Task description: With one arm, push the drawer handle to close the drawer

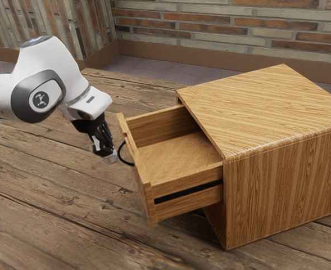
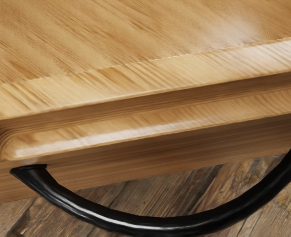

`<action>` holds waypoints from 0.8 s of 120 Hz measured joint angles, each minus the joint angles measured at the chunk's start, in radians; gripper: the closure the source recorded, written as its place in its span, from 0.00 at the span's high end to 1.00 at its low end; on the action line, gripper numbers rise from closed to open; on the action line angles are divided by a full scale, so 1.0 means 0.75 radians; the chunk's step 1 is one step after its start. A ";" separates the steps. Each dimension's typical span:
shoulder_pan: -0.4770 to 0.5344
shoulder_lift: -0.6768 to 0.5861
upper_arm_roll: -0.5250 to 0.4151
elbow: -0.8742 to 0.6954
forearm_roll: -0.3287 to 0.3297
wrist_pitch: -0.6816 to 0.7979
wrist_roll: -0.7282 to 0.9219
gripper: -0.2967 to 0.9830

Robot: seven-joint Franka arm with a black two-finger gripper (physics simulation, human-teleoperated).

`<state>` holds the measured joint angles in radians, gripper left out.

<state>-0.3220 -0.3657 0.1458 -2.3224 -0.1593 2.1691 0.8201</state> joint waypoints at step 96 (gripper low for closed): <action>-0.201 0.644 -0.007 0.676 -0.037 0.005 -0.025 0.15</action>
<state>-0.4730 0.1170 0.1408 -1.8158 -0.1867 2.1730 0.8017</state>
